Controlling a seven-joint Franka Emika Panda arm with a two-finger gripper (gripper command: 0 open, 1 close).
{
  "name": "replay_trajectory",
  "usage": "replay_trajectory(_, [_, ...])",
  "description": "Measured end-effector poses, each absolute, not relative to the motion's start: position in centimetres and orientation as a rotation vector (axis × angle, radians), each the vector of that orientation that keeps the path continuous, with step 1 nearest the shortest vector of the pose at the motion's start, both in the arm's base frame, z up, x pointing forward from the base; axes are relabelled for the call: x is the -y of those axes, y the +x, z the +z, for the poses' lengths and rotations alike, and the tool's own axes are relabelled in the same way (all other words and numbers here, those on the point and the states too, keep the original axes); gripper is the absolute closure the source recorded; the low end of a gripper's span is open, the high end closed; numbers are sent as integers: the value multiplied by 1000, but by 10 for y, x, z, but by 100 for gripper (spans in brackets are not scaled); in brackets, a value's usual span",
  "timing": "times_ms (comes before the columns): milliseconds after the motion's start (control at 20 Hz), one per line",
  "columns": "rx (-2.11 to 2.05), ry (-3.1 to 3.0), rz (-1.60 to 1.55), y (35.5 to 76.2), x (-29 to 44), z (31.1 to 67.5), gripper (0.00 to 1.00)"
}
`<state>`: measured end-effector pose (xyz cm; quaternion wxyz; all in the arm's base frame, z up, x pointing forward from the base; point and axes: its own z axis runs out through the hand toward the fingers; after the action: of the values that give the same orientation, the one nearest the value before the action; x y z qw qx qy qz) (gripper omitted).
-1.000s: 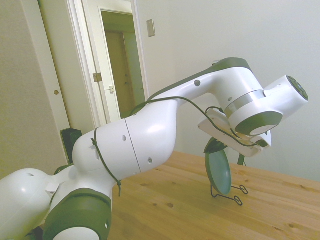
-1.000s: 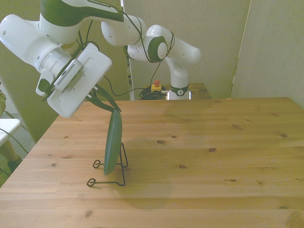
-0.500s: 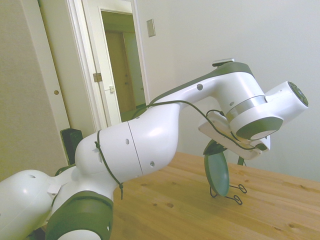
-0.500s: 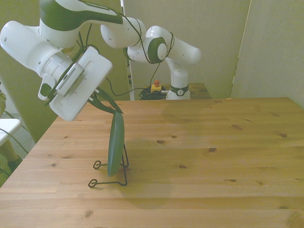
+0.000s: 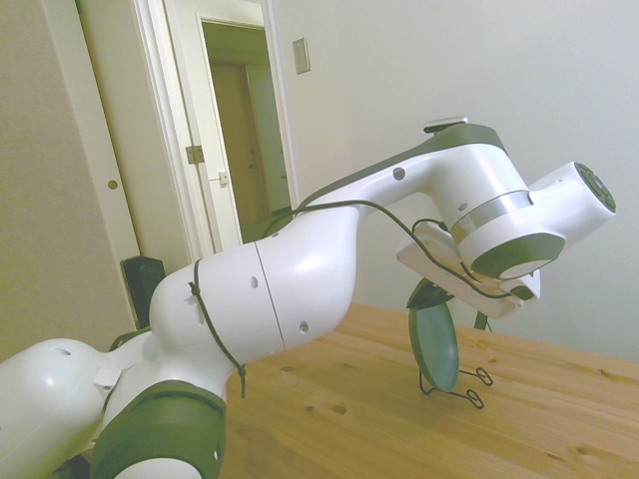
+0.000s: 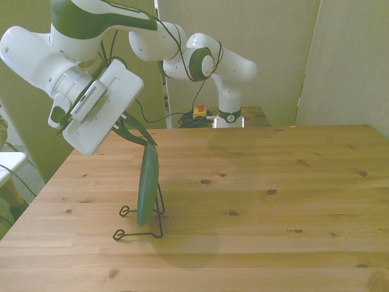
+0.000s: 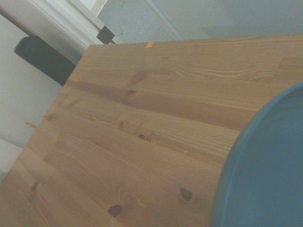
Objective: Load the plate
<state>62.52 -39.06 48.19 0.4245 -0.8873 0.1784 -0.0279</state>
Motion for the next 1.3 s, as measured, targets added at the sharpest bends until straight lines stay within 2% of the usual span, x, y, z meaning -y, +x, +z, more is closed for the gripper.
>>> replay_trajectory(900, [-501,-2240,-87,626,399,477,100])
replay_trajectory(950, [-507,-2241,-85,626,399,477,0])
replay_trajectory(1300, [-534,-2247,-68,626,399,476,0])
